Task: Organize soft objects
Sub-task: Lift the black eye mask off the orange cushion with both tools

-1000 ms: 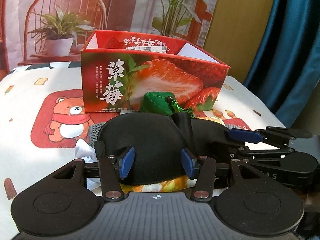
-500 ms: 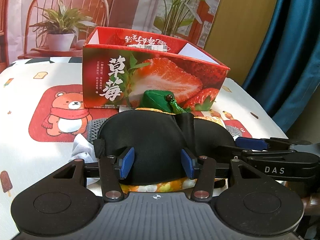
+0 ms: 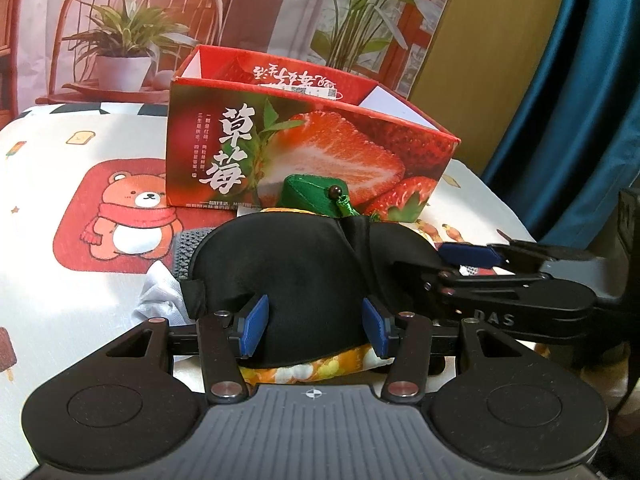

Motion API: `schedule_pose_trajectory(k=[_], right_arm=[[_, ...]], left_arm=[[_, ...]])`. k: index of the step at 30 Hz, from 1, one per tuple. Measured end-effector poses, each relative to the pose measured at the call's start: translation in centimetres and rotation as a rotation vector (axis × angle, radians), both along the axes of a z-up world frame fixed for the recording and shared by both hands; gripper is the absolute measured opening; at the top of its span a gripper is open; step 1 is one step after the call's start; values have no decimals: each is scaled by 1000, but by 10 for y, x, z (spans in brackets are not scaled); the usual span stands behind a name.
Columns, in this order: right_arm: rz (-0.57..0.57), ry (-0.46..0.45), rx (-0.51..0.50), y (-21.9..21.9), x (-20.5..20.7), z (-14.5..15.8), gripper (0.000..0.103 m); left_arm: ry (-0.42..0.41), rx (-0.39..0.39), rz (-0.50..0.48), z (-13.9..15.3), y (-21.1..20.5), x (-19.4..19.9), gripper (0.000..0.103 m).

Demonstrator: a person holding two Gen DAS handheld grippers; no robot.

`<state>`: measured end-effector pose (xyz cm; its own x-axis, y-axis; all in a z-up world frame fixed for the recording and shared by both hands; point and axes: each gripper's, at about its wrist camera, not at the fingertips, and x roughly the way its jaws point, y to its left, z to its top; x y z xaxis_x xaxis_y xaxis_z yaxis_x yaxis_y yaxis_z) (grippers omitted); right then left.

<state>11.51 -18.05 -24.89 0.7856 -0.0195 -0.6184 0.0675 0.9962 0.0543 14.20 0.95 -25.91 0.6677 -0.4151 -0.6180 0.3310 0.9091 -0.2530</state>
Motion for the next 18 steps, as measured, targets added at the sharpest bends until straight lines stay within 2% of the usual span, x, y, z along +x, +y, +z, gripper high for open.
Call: schedule_pose_trajectory(k=[4, 12, 18], right_arm=[[-3, -19, 19, -3, 0, -3, 58], [-18, -78, 63, -6, -25, -5, 52], [-21, -100, 49, -3, -30, -1, 47]], left_arm=[[2, 1, 0, -1, 0, 1, 53], [7, 10, 0, -2, -2, 0, 55], [7, 9, 2, -3, -2, 1, 55]])
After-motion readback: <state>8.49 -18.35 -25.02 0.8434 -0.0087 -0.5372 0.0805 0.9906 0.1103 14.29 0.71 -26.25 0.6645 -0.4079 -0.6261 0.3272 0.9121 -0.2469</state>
